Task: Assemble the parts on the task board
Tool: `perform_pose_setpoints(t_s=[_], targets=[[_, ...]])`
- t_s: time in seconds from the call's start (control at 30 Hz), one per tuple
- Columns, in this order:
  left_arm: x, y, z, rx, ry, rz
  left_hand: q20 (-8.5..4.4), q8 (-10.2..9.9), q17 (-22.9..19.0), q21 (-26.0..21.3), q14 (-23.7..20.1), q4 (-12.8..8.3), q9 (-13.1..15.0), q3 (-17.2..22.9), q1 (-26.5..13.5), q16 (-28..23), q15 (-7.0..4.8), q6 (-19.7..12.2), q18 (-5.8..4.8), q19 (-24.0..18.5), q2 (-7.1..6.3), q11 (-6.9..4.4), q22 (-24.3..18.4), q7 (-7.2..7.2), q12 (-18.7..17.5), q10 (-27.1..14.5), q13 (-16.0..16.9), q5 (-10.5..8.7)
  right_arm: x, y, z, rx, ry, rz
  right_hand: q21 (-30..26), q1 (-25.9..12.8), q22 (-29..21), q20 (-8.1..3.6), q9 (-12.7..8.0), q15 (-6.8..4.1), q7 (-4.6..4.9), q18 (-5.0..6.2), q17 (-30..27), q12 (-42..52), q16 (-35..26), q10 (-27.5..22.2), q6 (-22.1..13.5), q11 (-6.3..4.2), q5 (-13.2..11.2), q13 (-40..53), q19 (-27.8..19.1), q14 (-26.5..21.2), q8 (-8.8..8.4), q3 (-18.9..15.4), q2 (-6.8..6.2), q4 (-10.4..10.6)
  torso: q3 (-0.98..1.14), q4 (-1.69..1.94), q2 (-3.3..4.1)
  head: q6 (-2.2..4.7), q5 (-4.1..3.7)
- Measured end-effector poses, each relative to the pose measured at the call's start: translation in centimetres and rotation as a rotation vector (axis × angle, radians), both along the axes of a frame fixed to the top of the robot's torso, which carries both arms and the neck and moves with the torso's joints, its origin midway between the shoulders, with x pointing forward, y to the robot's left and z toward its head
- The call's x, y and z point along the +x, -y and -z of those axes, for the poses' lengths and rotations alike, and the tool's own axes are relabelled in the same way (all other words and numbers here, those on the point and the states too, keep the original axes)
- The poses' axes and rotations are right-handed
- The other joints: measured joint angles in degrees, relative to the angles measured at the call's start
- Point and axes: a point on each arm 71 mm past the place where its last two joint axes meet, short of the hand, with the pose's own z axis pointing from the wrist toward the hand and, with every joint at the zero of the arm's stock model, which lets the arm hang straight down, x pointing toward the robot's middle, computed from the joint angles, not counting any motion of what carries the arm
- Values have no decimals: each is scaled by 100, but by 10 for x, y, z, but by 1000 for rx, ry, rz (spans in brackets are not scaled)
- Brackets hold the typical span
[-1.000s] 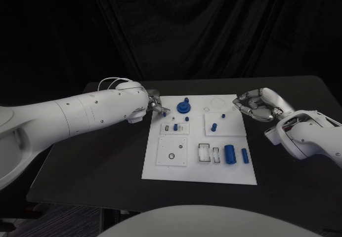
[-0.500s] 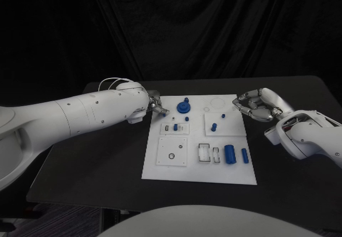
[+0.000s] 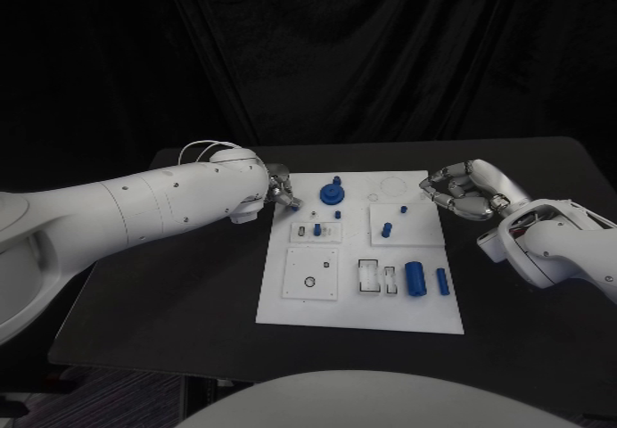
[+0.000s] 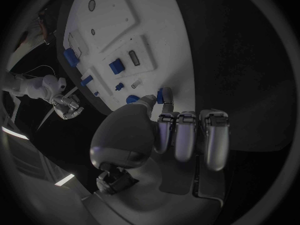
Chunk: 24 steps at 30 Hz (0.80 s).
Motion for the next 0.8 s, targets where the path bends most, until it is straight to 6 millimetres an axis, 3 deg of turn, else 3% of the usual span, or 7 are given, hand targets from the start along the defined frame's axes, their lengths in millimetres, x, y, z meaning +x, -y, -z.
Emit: perform_pose_setpoints(t_s=[0.47, 0.8], targets=[[-2, -3, 1, -4, -2, 3, 0, -77, 0, 0, 0, -229, 88, 704, 227, 0, 0, 137, 0, 0, -229, 0, 0, -29, 0, 0, 0, 612, 0, 1, 1, -2, -8, 2, -32, 0, 0, 0, -1, 0, 20, 0, 0, 0, -22, 0, -20, 0, 0, -1, 0, 0, 0, 0, 0, 0, 0, 2, -1, 0, -2], [-12, -7, 0, -70, -12, -10, 0, -157, 0, 0, 0, -329, 95, 1110, 218, 0, 0, 217, 0, 0, -415, 0, 0, -11, 0, 0, 0, 649, 0, 2, 1, -4, -13, 5, -51, 0, 0, 0, -1, 15, 20, 0, 0, 0, -22, 0, -20, 0, 0, -1, 0, 15, 0, 0, 0, 0, 0, 2, -2, 0, 1]])
